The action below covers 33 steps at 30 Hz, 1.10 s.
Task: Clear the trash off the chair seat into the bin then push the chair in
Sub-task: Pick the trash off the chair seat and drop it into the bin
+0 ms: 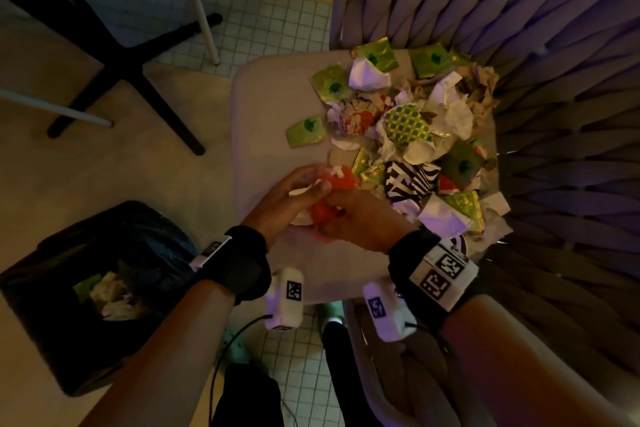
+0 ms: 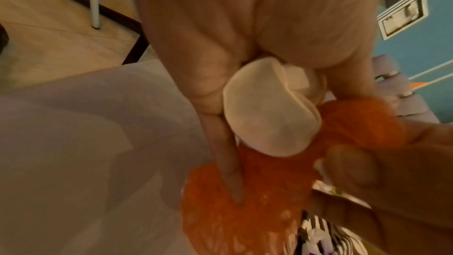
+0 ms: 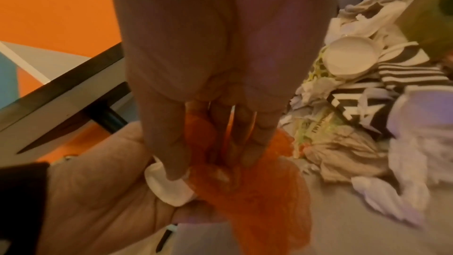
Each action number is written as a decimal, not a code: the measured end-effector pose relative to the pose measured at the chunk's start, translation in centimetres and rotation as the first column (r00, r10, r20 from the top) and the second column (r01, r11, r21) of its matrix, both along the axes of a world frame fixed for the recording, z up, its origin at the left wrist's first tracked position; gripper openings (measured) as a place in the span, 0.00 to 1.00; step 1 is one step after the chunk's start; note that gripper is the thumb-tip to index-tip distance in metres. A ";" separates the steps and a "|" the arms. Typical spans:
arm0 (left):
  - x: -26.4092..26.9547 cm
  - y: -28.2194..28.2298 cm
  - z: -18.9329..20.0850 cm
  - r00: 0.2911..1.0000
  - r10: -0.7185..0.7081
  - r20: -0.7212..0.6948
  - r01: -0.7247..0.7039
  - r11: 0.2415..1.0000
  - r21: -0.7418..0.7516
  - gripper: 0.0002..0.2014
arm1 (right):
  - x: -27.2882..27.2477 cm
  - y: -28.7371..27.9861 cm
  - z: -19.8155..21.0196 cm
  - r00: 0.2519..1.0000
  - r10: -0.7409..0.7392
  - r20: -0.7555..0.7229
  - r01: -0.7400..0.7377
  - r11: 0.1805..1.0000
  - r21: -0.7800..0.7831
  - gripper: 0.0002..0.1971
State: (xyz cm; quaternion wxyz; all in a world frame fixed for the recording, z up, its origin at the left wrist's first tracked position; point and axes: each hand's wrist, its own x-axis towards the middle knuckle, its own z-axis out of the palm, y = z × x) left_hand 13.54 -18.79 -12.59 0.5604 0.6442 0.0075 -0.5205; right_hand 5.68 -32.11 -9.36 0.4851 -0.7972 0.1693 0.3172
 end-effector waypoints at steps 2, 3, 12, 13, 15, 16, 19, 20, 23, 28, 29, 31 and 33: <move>-0.2 0.5 -0.4 1.000 0.010 0.005 -0.010 1.000 0.013 0.11 | -0.5 0.7 -0.2 0.997 -0.077 0.013 0.075 0.990 0.116 0.12; -0.2 0.9 -0.6 0.999 0.024 0.022 -0.024 0.999 0.022 0.10 | -0.7 0.9 -0.3 0.991 -0.133 0.002 0.130 0.973 0.190 0.13; -0.1 5.0 -1.3 0.984 0.157 0.084 -0.165 0.982 0.095 0.09 | 1.3 -0.8 -2.8 0.903 -0.402 0.149 0.408 0.913 -0.008 0.18; 0.0 5.5 -1.4 0.981 0.174 0.084 -0.181 0.979 0.091 0.10 | 2.9 -1.0 -3.7 0.927 -0.325 0.187 0.351 0.927 -0.133 0.19; 0.3 6.5 -1.6 0.974 0.212 0.075 -0.217 0.973 0.074 0.14 | 6.5 -1.1 -6.0 0.974 -0.108 0.198 0.170 0.929 -0.328 0.23; 0.5 6.9 -1.7 0.971 0.230 0.065 -0.234 0.970 0.066 0.16 | 8.2 -0.9 -7.2 0.984 -0.013 0.176 0.084 0.913 -0.399 0.25; 1.0 7.9 -2.0 0.959 0.279 0.053 -0.282 0.958 0.046 0.18 | 11.1 -0.3 -10.4 0.979 0.170 0.115 -0.081 0.834 -0.545 0.27; 1.2 8.1 -2.1 0.955 0.293 0.056 -0.295 0.954 0.043 0.18 | 11.4 -0.1 -10.5 0.979 0.174 0.109 -0.078 0.805 -0.588 0.26; 1.8 8.9 -2.2 0.949 0.307 0.076 -0.310 0.950 0.040 0.13 | 11.2 0.1 -9.9 0.974 0.145 0.174 0.004 0.757 -0.653 0.19; 2.0 10.5 -2.5 0.935 0.351 0.047 -0.353 0.935 0.033 0.16 | 9.3 -0.1 -8.7 0.976 0.095 0.198 0.049 0.783 -0.620 0.13; 2.0 10.8 -2.5 0.933 0.358 0.043 -0.359 0.933 0.030 0.17 | 8.9 -0.2 -8.1 0.977 0.032 0.213 0.098 0.815 -0.571 0.11; 2.0 11.7 -2.5 0.923 0.383 0.032 -0.384 0.923 0.024 0.16 | 7.9 -0.4 -7.1 0.956 -0.116 0.268 0.229 0.868 -0.441 0.08; 2.0 12.9 -2.6 0.909 0.415 0.025 -0.415 0.910 0.008 0.16 | 6.5 0.1 -5.8 0.909 -0.290 0.298 0.367 0.897 -0.247 0.06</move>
